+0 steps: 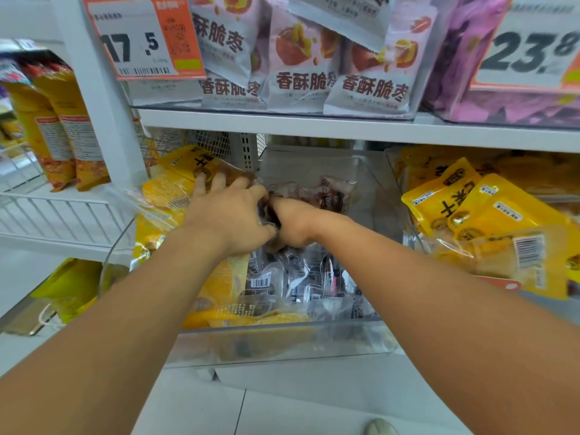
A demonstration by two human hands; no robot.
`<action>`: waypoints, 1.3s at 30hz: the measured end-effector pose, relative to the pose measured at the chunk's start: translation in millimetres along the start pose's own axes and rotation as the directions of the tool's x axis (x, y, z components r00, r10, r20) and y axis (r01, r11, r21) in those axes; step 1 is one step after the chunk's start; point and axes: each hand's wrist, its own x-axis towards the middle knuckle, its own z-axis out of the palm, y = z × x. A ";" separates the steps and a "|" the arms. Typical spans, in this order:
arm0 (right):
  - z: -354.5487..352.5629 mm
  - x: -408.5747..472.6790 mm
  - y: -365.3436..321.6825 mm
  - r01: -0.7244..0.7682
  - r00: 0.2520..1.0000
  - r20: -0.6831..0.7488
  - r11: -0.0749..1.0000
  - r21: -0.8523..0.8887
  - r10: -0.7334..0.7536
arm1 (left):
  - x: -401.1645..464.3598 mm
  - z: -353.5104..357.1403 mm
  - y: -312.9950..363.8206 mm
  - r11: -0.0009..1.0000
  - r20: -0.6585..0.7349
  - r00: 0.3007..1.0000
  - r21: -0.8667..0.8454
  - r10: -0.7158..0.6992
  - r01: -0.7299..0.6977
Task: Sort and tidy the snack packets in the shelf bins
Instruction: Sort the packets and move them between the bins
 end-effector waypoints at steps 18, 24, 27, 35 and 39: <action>-4.6 -8.2 4.1 -0.427 0.832 -0.396 0.904 -0.011 0.388 | 0.5 -1.9 0.7 1.000 0.039 0.999 0.020 -0.024 0.023; -4.8 -4.7 14.9 -0.299 0.708 -0.562 0.902 0.310 0.428 | 12.3 -14.3 14.8 0.988 0.106 0.992 0.145 -0.061 0.045; -12.4 -4.1 17.4 -0.220 0.762 -0.432 0.821 0.527 0.481 | 28.6 -19.7 23.4 0.986 0.102 0.991 0.151 -0.086 0.070; -35.7 -34.4 9.8 -0.344 0.910 -0.254 0.939 -0.021 0.328 | 43.2 4.9 16.4 0.996 0.057 0.995 -0.042 0.086 -0.084; -39.4 -41.5 6.4 -0.411 0.912 -0.070 0.899 -0.149 0.405 | 44.1 5.9 13.3 0.997 0.043 0.997 -0.057 0.058 -0.055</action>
